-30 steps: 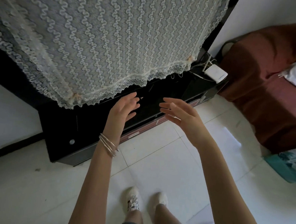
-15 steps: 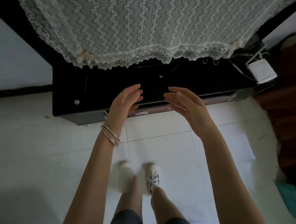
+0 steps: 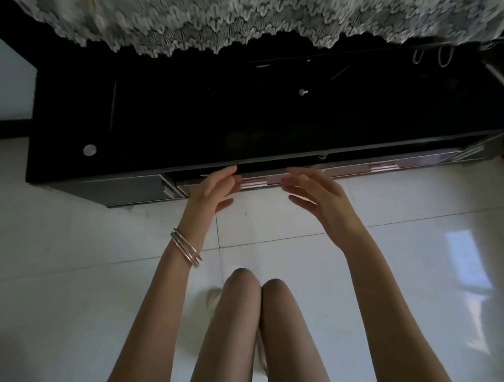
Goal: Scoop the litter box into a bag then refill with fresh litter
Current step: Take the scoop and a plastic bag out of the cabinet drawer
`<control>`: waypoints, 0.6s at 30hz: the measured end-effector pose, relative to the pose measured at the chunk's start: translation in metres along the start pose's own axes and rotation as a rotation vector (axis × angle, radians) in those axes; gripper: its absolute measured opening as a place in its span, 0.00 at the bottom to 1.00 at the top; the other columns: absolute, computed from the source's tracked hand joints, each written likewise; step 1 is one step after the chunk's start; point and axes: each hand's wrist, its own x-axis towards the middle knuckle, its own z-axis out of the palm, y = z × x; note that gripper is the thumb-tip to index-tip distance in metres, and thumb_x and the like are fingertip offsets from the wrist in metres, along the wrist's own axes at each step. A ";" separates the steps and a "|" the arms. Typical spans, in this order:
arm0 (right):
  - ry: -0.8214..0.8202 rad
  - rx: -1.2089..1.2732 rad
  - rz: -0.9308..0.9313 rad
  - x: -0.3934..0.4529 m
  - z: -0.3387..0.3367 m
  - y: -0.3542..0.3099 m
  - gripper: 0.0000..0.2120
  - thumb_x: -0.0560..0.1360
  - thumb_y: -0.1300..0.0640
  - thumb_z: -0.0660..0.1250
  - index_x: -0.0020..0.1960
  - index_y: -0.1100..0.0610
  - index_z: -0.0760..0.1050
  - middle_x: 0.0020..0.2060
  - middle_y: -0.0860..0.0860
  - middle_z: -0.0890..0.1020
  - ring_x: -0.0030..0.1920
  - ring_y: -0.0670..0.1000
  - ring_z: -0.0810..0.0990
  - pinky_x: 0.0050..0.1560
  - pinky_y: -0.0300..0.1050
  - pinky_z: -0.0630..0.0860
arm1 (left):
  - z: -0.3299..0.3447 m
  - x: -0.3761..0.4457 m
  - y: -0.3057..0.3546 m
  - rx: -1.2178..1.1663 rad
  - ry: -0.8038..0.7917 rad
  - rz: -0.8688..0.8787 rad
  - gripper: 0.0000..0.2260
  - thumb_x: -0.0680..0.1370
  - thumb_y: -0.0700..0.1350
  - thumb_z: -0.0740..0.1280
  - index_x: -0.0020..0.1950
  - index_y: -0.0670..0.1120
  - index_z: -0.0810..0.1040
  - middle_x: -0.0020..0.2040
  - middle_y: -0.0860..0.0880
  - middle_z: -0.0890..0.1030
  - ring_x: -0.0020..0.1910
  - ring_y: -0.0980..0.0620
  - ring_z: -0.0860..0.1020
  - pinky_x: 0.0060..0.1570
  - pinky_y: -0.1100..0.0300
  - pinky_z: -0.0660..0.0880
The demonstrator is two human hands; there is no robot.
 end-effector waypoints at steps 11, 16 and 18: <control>0.004 -0.069 0.068 0.158 -0.039 0.210 0.10 0.79 0.56 0.59 0.56 0.54 0.77 0.54 0.53 0.82 0.56 0.50 0.80 0.63 0.49 0.73 | -0.008 0.135 -0.212 0.003 -0.032 -0.053 0.13 0.73 0.51 0.63 0.58 0.54 0.75 0.57 0.50 0.80 0.58 0.52 0.78 0.62 0.52 0.72; -0.020 -0.122 0.066 0.212 -0.059 0.278 0.09 0.79 0.56 0.59 0.55 0.53 0.77 0.54 0.53 0.82 0.56 0.51 0.80 0.63 0.51 0.73 | -0.010 0.178 -0.279 0.041 -0.077 -0.031 0.14 0.72 0.52 0.62 0.57 0.55 0.75 0.57 0.50 0.80 0.58 0.52 0.78 0.60 0.56 0.73; -0.016 -0.128 0.059 0.226 -0.066 0.297 0.09 0.79 0.56 0.59 0.56 0.53 0.77 0.54 0.53 0.82 0.56 0.51 0.80 0.62 0.50 0.73 | -0.011 0.190 -0.296 0.053 -0.084 -0.022 0.12 0.74 0.51 0.62 0.57 0.54 0.75 0.57 0.50 0.80 0.58 0.51 0.78 0.60 0.56 0.73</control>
